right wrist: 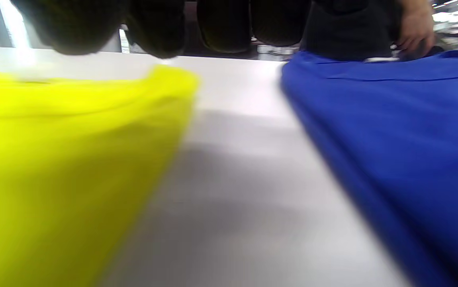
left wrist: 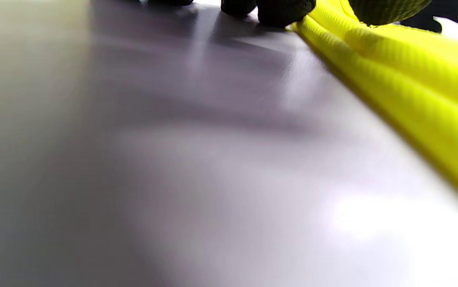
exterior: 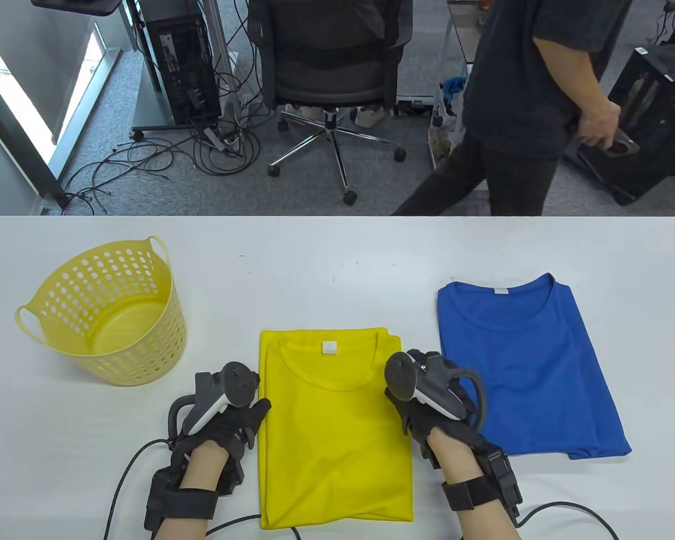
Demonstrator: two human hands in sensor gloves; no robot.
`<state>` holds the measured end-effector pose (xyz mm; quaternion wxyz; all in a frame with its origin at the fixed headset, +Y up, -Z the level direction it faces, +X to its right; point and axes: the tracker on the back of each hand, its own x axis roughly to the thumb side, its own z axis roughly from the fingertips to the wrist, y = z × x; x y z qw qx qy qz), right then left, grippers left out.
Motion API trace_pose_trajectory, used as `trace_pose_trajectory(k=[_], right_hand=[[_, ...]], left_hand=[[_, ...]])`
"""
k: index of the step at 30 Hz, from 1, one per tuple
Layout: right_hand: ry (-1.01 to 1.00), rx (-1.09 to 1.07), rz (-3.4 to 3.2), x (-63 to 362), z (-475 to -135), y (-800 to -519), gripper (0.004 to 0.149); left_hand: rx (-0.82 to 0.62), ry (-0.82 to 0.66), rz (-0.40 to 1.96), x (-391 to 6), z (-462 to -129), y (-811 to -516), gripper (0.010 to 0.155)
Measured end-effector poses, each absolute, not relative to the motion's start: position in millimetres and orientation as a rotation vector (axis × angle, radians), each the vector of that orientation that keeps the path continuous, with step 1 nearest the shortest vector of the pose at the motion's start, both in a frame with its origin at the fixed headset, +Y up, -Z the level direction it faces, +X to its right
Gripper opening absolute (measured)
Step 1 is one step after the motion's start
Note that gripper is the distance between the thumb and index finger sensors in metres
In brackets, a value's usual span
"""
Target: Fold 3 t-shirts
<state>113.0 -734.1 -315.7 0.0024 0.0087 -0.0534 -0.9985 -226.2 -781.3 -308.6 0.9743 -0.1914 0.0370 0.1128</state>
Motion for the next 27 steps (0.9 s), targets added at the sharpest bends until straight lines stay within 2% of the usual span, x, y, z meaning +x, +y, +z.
trace_pose_trajectory(k=[6, 11, 14, 20, 27], right_hand=[[-0.383, 0.176, -3.090, 118, -337, -758, 0.063], [-0.474, 0.228, -3.132, 105, -352, -760, 0.068], [-0.445, 0.202, -3.094, 88, -355, -764, 0.065], [-0.511, 0.163, -3.139, 77, -357, -766, 0.046], [-0.410, 0.059, -3.024, 59, -351, -770, 0.044]], left_hand=[[-0.395, 0.167, 0.329, -221, -326, -777, 0.063], [-0.367, 0.209, 0.181, -202, -336, -775, 0.069], [-0.309, 0.204, 0.050, -190, -338, -774, 0.066], [-0.332, 0.163, 0.116, -185, -339, -774, 0.050], [-0.232, 0.076, 0.048, -177, -335, -773, 0.049]])
